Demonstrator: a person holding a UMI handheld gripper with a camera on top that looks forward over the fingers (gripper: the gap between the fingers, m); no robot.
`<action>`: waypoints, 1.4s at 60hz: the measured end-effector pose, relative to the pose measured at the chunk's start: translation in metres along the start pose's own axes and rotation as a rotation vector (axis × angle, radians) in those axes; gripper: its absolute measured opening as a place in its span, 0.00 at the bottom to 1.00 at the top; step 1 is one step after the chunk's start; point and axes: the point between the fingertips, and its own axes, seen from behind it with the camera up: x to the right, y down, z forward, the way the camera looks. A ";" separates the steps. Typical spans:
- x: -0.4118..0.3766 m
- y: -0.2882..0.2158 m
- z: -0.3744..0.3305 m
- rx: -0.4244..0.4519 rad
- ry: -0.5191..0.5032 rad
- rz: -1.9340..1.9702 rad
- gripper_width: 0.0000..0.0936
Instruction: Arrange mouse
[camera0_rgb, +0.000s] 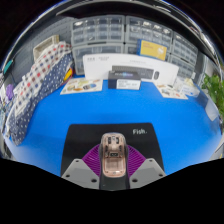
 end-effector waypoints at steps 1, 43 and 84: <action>-0.001 0.006 0.003 -0.010 -0.002 -0.003 0.32; 0.023 -0.037 -0.048 0.087 0.010 0.067 0.93; 0.235 -0.068 -0.225 0.280 0.010 -0.003 0.92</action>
